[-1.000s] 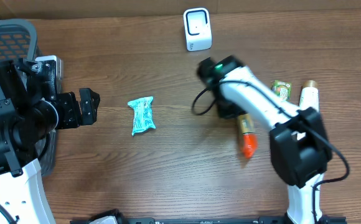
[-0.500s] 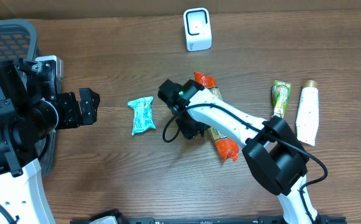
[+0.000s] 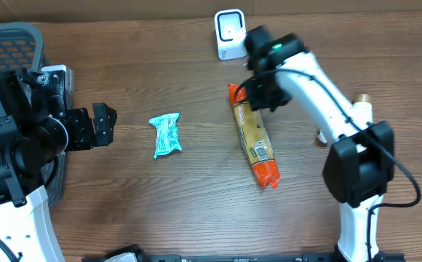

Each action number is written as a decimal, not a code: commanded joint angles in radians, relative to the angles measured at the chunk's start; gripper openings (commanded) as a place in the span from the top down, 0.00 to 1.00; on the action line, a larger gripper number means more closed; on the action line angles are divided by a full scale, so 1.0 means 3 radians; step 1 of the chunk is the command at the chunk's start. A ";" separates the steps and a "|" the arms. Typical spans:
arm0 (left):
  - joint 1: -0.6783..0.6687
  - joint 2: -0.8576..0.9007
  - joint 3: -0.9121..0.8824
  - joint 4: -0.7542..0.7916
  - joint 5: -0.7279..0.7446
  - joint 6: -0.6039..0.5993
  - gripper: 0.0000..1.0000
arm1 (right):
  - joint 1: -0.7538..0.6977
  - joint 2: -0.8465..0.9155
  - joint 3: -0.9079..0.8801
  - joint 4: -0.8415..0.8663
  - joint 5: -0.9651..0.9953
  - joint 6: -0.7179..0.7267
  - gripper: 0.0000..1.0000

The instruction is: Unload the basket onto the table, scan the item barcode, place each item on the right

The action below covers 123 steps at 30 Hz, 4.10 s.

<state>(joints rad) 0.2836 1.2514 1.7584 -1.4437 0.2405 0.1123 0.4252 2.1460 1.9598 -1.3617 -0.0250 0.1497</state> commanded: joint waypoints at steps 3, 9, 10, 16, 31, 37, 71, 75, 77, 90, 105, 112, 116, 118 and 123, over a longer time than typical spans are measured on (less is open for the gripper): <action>0.0014 0.0015 -0.0013 0.0004 0.0041 0.0062 0.00 | -0.0088 -0.0114 -0.0436 -0.0006 -0.0538 -0.0449 0.34; 0.0014 0.0015 -0.0013 0.0004 0.0041 0.0062 0.00 | -0.0098 -0.0114 -0.0888 0.0047 -0.0951 -0.0799 0.24; 0.0014 0.0015 -0.0013 0.0004 0.0039 0.0062 0.00 | -0.0099 -0.0114 -0.0944 0.0069 -0.0999 -0.0833 0.23; 0.0013 0.0015 -0.0013 0.0005 0.0039 0.0062 0.01 | -0.0099 -0.0114 -0.1202 0.0242 -0.1034 -0.0841 0.22; 0.0014 0.0015 -0.0013 0.0004 0.0039 0.0062 0.00 | -0.0028 -0.0121 -0.1261 0.0454 -0.1013 -0.0818 0.94; 0.0014 0.0017 -0.0013 0.0004 0.0039 0.0062 0.01 | 0.0005 -0.0263 -0.0908 0.0181 -0.0364 -0.0406 0.96; 0.0014 0.0017 -0.0013 0.0004 0.0041 0.0062 0.00 | -0.0340 -0.0381 -0.1109 0.0715 -0.1520 -0.1055 0.10; 0.0014 0.0017 -0.0013 0.0004 0.0039 0.0062 0.01 | -0.0367 -0.0240 -0.1127 0.0813 -0.1606 -0.1301 0.10; 0.0014 0.0018 -0.0013 0.0004 0.0041 0.0062 0.00 | -0.0351 -0.0141 -0.1127 0.0881 -0.1575 -0.1316 0.11; 0.0014 0.0018 -0.0013 0.0004 0.0039 0.0062 0.00 | -0.0356 0.0298 -0.1127 0.0998 -0.1542 -0.1390 0.19; 0.0014 0.0017 -0.0013 0.0004 0.0039 0.0062 0.00 | -0.0334 0.0347 -0.1827 0.1555 -0.1467 -0.1373 0.69; 0.0013 0.0018 -0.0013 0.0004 0.0039 0.0062 0.00 | -0.0336 0.0346 -0.1815 0.1372 -0.1709 -0.1375 0.96; 0.0014 0.0018 -0.0013 0.0005 0.0039 0.0062 0.01 | -0.0384 0.0315 -0.1602 0.1047 -0.1967 -0.1376 0.96; 0.0014 0.0018 -0.0013 0.0004 0.0039 0.0062 0.01 | -0.0448 0.0229 -0.1466 0.0924 -0.2193 -0.1377 0.96; 0.0014 0.0018 -0.0013 0.0004 0.0039 0.0062 0.01 | -0.0661 -0.0229 -0.1228 0.0919 -0.2834 -0.1330 0.96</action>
<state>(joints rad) 0.2836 1.2530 1.7584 -1.4437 0.2405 0.1123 0.2840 2.1868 1.5242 -1.0927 -0.7406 -0.2729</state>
